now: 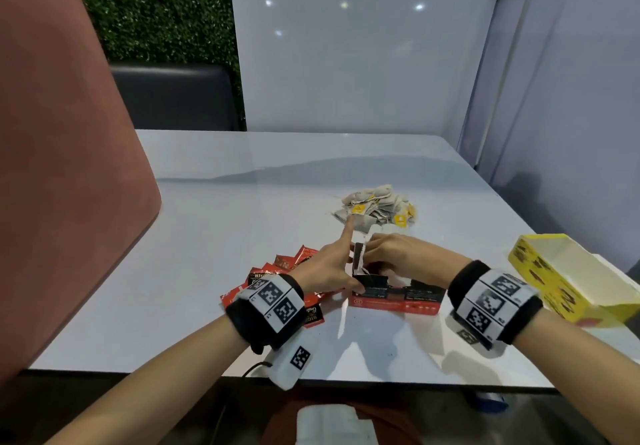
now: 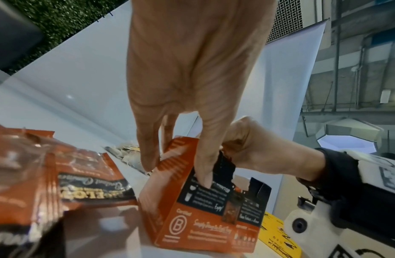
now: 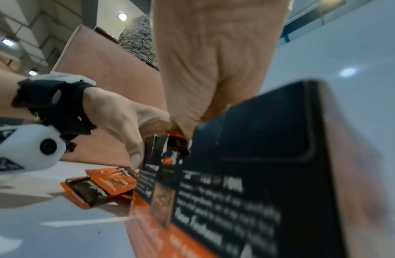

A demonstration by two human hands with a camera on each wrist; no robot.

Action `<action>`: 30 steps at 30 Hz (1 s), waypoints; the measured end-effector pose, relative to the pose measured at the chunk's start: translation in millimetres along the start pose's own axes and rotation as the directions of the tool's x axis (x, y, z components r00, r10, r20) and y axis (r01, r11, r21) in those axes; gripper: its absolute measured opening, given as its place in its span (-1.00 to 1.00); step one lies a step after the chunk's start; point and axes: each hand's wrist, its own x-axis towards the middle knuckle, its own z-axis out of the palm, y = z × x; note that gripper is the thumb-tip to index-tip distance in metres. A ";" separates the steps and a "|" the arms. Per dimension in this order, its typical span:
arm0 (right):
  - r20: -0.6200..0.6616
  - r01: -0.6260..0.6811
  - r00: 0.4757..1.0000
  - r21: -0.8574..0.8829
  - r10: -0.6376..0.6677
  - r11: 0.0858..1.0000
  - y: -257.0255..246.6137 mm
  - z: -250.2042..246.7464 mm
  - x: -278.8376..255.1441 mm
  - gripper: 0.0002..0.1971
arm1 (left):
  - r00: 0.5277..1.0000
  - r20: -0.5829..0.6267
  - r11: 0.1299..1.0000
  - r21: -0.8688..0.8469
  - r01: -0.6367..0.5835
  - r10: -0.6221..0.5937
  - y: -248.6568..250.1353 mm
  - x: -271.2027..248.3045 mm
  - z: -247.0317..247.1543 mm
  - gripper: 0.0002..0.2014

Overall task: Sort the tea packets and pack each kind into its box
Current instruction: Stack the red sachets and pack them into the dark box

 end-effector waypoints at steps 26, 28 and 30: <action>0.042 -0.412 0.904 0.346 0.425 0.843 -11.2 1.6 -0.2 -0.84 | 1.000 0.007 0.997 0.070 -0.024 0.024 -3.7 1.3 -0.7 0.28; 0.063 -0.460 0.881 0.346 0.469 0.818 -11.5 -3.6 -3.5 -0.85 | 1.000 0.007 0.997 0.078 -0.023 0.023 -8.2 -7.7 -10.0 0.23; -0.003 -0.495 0.858 0.264 0.514 0.828 -15.3 -12.3 -9.0 -0.83 | 1.000 -0.023 0.998 0.057 -0.007 0.009 -18.7 -22.8 -27.6 0.09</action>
